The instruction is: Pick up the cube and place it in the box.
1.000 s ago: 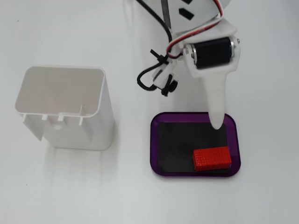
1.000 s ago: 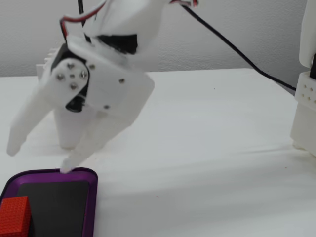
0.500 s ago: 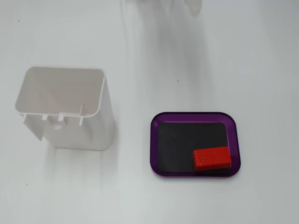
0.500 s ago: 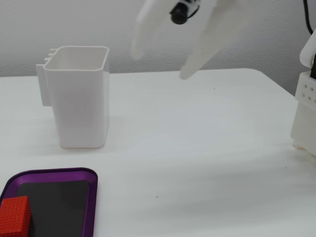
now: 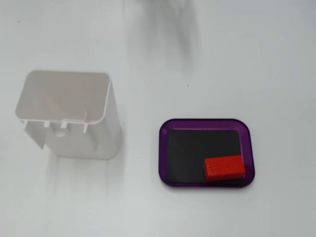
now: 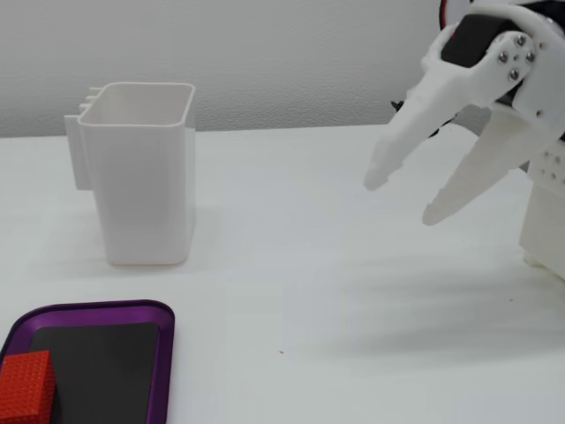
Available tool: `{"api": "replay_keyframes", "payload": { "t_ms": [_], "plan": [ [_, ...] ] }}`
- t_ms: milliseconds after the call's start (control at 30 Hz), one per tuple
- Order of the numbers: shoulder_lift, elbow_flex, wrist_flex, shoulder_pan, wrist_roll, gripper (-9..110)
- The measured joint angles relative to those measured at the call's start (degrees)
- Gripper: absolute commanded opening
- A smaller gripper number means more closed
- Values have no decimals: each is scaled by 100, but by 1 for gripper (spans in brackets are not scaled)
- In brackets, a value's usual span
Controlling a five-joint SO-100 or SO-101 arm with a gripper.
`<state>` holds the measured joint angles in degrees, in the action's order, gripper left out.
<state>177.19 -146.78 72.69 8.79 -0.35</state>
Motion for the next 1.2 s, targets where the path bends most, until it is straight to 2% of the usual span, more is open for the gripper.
{"api": "replay_keyframes", "payload": {
  "t_ms": [133,267,467,767,833,967,1200],
  "plan": [
    [1371,-1248,-114,18,-18,18],
    [1512,-2083,-176,-360,9,18],
    [1503,-2285,-176,-905,9,18],
    [1503,-2399,-176,-976,9,17],
    [1503,-2593,-176,-976,9,15],
    [1503,-2813,-176,-976,9,-2],
    [1503,-2856,-193,-976,9,0]
  ]
}}
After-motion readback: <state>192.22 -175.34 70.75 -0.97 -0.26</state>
